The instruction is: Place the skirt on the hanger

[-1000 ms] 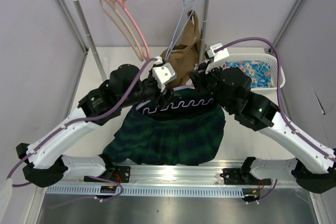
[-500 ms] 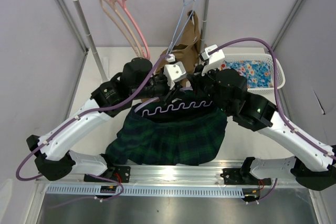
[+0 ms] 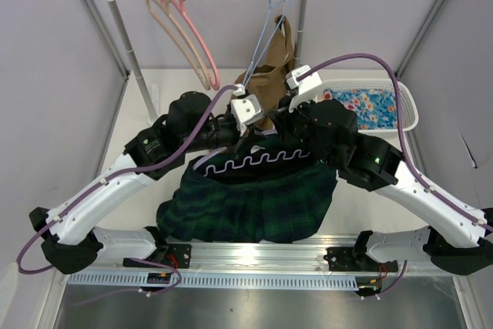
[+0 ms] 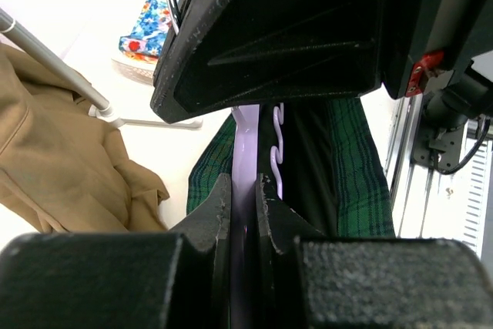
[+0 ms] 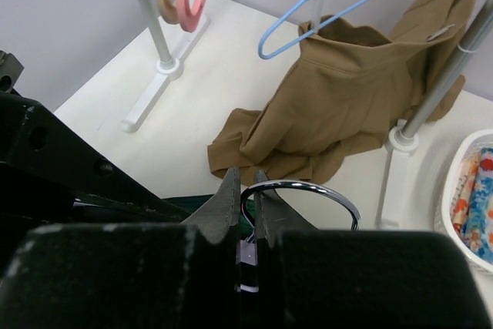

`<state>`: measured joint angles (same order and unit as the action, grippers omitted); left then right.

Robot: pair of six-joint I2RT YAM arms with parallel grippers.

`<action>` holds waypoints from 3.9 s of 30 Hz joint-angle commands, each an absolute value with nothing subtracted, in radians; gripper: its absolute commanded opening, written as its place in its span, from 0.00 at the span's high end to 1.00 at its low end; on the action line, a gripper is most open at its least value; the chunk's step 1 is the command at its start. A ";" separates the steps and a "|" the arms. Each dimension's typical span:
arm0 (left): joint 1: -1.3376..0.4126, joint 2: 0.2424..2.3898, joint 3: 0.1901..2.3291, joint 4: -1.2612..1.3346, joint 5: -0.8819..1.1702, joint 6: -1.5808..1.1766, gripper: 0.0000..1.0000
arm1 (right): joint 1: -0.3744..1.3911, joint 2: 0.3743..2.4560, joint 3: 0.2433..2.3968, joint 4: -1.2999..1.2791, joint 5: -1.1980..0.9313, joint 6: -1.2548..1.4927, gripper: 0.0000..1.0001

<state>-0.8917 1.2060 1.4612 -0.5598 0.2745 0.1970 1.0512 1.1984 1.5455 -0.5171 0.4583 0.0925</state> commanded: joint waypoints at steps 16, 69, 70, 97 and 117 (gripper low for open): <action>-0.816 0.959 1.272 -0.351 0.270 0.087 1.00 | 1.049 1.183 1.632 -0.400 0.538 0.138 0.44; -0.681 0.808 1.189 -0.607 0.101 -0.008 1.00 | 0.681 1.729 2.071 -0.638 0.425 0.279 0.54; -0.680 0.810 1.195 -0.618 0.097 -0.006 1.00 | 0.681 1.721 2.068 -0.638 0.436 0.275 0.54; -0.677 1.049 1.744 -0.825 -0.138 0.046 1.00 | 0.615 1.657 2.071 -0.695 0.551 0.195 0.83; -0.677 1.045 1.876 -0.940 -0.314 0.008 1.00 | 0.647 1.637 2.088 -0.726 0.491 0.216 0.77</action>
<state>-0.6842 1.0843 1.8019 -1.0283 -0.2016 0.0399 0.6277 1.6901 2.0594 -0.7269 0.4973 0.2096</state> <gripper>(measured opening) 0.147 0.230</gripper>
